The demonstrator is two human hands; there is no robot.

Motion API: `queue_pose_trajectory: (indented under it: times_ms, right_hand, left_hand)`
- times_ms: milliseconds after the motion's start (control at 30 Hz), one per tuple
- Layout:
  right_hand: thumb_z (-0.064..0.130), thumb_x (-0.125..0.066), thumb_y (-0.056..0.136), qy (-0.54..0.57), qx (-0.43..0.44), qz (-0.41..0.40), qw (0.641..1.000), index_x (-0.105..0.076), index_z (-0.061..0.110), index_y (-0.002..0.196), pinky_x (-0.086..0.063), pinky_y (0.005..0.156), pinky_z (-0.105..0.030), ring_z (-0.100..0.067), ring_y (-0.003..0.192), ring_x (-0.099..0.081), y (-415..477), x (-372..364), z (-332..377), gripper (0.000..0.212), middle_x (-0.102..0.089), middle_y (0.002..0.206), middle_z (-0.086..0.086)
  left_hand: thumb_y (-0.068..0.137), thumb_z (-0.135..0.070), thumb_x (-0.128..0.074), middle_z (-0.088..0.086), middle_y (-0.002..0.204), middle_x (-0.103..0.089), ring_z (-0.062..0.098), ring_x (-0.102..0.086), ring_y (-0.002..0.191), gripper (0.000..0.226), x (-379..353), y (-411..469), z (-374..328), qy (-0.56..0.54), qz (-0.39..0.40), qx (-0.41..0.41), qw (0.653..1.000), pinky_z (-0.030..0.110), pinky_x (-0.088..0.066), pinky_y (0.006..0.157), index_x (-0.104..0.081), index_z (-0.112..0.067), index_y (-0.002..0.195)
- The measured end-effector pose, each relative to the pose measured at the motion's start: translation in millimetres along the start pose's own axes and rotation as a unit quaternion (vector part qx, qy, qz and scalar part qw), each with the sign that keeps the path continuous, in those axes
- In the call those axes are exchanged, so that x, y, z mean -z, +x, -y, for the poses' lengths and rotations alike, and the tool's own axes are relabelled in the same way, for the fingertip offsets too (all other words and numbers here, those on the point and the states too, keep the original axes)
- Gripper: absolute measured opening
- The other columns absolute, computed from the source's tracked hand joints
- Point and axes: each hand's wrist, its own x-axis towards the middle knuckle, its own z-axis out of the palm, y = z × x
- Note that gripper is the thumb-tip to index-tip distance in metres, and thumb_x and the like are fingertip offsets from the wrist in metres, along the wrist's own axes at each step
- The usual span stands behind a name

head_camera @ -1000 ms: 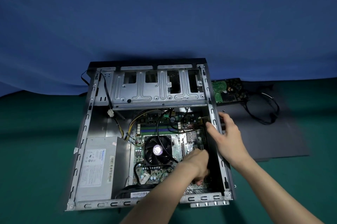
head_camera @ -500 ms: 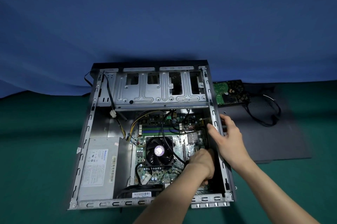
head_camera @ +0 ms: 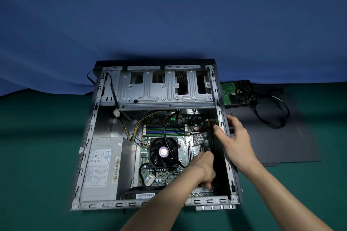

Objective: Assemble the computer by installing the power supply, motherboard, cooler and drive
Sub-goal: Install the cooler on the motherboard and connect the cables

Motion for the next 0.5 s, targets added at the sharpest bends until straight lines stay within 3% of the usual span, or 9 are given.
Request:
queue_pose_trajectory:
  times_ms: [133,367,433,500]
  right_hand:
    - [0.034,-0.065,0.089,0.002,0.003,-0.002,1.0,-0.048,0.021,0.132,-0.034,0.075,-0.028,-0.013,0.072,-0.038,-1.3,0.4,0.4,0.047,-0.052,0.093,-0.005]
    - [0.032,-0.065,0.089,0.0,0.006,-0.006,1.0,-0.049,0.021,0.131,-0.033,0.074,-0.028,-0.001,0.064,-0.033,-0.2,0.3,-0.4,0.047,-0.049,0.089,-0.004]
    - [0.033,-0.065,0.089,0.001,0.004,-0.006,1.0,-0.049,0.021,0.132,-0.033,0.074,-0.028,-0.007,0.066,-0.036,-0.1,0.2,-1.0,0.047,-0.048,0.09,-0.004]
    - [0.034,-0.065,0.089,0.001,0.002,-0.005,1.0,-0.048,0.021,0.133,-0.033,0.074,-0.028,-0.015,0.074,-0.037,-0.2,0.2,-1.6,0.048,-0.047,0.09,-0.004]
  left_hand:
    - [0.088,0.008,-0.055,0.015,0.089,-0.071,0.022,-0.068,0.096,0.044,-0.8,-1.7,0.5,-0.004,0.001,0.001,1.0,0.04,-0.051,0.094,-0.04,-0.002,0.128]
    - [0.087,0.005,-0.06,0.011,0.085,-0.066,0.023,-0.067,0.094,0.04,-1.1,-3.9,-3.4,0.027,-0.018,-0.012,0.999,0.039,-0.052,0.091,-0.045,-0.001,0.124]
    - [0.087,0.006,-0.059,0.009,0.075,-0.064,0.023,-0.068,0.093,0.04,-0.5,-5.7,-5.1,0.028,-0.01,-0.013,0.999,0.039,-0.051,0.092,-0.044,0.001,0.124]
    - [0.088,0.006,-0.058,0.012,0.084,-0.069,0.023,-0.068,0.095,0.043,0.2,-5.9,-4.8,0.02,-0.006,-0.012,1.0,0.039,-0.051,0.094,-0.042,0.002,0.128]
